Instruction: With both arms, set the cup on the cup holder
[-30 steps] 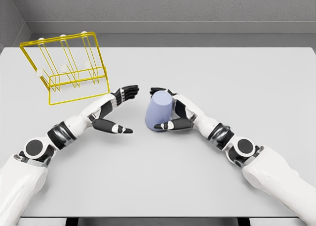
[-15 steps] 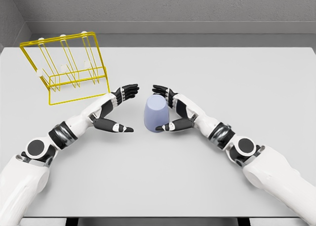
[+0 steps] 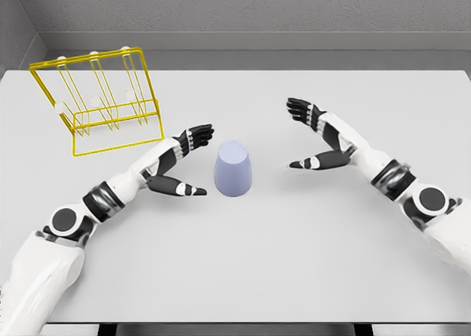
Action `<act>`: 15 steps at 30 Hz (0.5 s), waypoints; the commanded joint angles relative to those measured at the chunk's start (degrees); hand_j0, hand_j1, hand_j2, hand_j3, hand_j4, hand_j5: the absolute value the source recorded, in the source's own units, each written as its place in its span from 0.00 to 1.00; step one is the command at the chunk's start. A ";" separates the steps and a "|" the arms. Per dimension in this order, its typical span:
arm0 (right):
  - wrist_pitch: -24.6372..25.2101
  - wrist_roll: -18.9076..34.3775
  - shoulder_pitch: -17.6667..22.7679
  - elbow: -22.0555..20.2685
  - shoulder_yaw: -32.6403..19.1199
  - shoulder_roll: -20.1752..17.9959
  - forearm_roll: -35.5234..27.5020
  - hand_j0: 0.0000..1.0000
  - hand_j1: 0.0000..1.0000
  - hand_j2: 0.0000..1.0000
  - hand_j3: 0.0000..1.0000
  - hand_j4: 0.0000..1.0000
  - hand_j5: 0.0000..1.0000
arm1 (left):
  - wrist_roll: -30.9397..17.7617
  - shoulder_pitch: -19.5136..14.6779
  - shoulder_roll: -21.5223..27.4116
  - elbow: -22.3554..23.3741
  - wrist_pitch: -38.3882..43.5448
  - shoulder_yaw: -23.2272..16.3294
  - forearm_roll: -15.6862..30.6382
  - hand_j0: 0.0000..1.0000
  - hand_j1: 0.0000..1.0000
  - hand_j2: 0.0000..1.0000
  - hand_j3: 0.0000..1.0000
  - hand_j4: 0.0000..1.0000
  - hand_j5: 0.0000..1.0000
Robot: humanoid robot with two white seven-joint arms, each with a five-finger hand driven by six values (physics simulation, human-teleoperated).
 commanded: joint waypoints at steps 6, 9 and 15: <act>-3.64 -0.33 -6.33 0.41 0.74 -10.71 -0.17 1.00 1.00 1.00 1.00 1.00 1.00 | 0.00 -0.88 -2.29 3.56 0.08 0.02 0.37 1.00 1.00 1.00 1.00 1.00 1.00; -3.64 -0.77 -6.94 0.41 0.48 -13.09 -0.17 1.00 1.00 1.00 1.00 1.00 1.00 | 0.00 -0.70 -2.73 3.47 -0.18 -0.69 0.28 1.00 1.00 1.00 1.00 1.00 1.00; -3.64 -3.92 -7.30 2.52 0.65 -13.88 8.95 1.00 1.00 1.00 1.00 1.00 1.00 | 0.00 -0.70 -2.90 3.29 -0.27 -0.86 0.02 1.00 1.00 1.00 1.00 1.00 1.00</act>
